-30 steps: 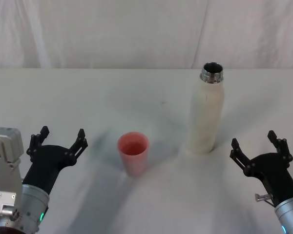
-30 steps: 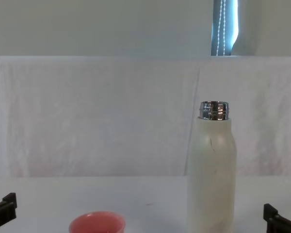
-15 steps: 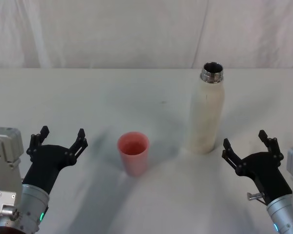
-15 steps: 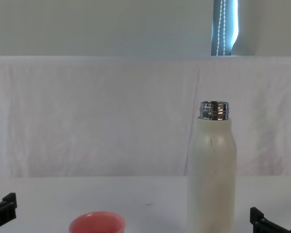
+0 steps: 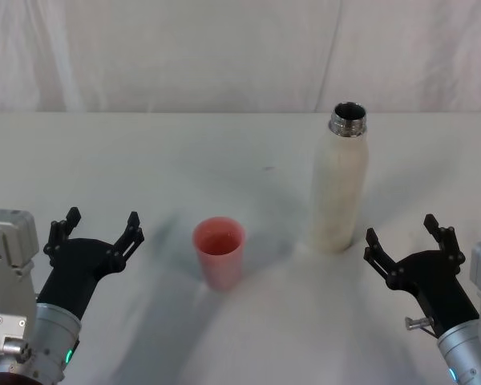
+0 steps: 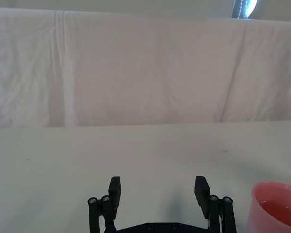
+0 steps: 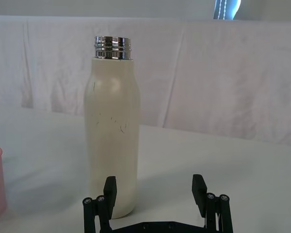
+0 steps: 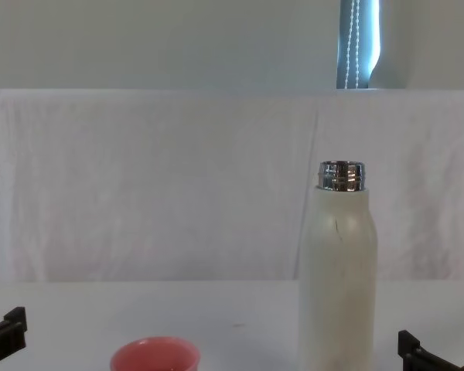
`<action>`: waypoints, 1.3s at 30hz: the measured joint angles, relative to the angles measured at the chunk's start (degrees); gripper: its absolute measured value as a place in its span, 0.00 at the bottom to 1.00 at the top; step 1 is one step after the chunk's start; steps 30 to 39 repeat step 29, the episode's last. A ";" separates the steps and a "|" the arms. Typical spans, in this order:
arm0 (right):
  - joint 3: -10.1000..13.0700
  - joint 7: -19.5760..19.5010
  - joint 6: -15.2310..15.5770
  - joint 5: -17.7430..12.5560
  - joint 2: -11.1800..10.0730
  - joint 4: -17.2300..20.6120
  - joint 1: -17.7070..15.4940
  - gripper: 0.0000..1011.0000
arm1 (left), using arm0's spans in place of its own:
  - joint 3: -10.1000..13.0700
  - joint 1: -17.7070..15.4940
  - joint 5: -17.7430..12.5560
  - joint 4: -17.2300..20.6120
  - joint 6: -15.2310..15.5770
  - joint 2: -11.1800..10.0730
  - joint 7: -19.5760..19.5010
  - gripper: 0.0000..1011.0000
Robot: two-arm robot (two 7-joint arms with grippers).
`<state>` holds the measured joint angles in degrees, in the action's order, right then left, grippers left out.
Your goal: Grasp the thermos with one hand and pour water into the cup lid.
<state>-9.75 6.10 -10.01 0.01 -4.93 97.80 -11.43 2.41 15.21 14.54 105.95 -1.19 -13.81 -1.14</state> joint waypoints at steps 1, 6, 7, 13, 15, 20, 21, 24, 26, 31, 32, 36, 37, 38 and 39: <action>0.00 0.00 0.00 0.00 -0.01 0.00 0.00 0.99 | 0.00 0.00 0.00 0.00 0.00 0.00 0.00 0.99; 0.00 0.02 0.00 -0.02 -0.03 0.03 -0.03 0.99 | 0.00 0.00 0.00 0.00 0.00 0.00 0.00 0.99; 0.00 0.02 0.00 -0.02 -0.03 0.03 -0.04 0.99 | 0.00 0.00 0.00 0.00 0.00 0.00 0.00 0.99; 0.00 0.06 0.01 -0.04 -0.06 0.06 -0.06 0.99 | 0.00 0.00 0.00 0.00 0.00 0.00 0.00 0.99; 0.00 0.06 0.02 -0.03 -0.06 0.07 -0.06 0.99 | 0.00 0.00 0.00 0.00 0.00 0.00 0.00 0.99; 0.00 0.05 0.04 -0.05 -0.07 0.10 -0.06 0.99 | 0.00 0.00 0.00 0.00 0.00 0.00 0.00 0.99; 0.00 0.06 0.04 -0.05 -0.07 0.10 -0.06 0.99 | 0.00 0.00 0.00 0.00 0.00 0.00 0.00 0.99; 0.00 0.06 0.05 -0.06 -0.07 0.10 -0.06 0.99 | 0.00 0.00 0.00 0.00 0.00 0.00 0.00 0.99; 0.00 0.05 0.05 -0.08 -0.07 0.10 -0.06 0.99 | 0.00 0.00 0.00 0.00 0.00 0.00 0.00 0.99; 0.00 0.06 0.05 -0.08 -0.07 0.10 -0.06 0.99 | 0.00 0.00 0.00 0.00 0.00 0.00 0.00 0.99; 0.00 0.06 0.05 -0.08 -0.07 0.10 -0.06 0.99 | 0.00 0.00 0.00 0.00 0.00 0.00 0.00 0.99; 0.00 0.06 0.05 -0.08 -0.07 0.10 -0.06 0.99 | 0.00 0.00 0.00 0.00 0.00 0.00 0.00 0.99; 0.00 0.06 0.05 -0.08 -0.07 0.10 -0.06 0.99 | 0.00 0.00 0.00 0.00 0.00 0.00 0.00 0.99; 0.00 0.06 0.05 -0.08 -0.07 0.10 -0.06 0.99 | 0.00 0.00 0.00 0.00 0.00 0.00 0.00 0.99; 0.00 0.06 0.05 -0.08 -0.07 0.10 -0.06 0.99 | 0.00 0.00 0.00 0.00 0.00 0.00 0.00 0.99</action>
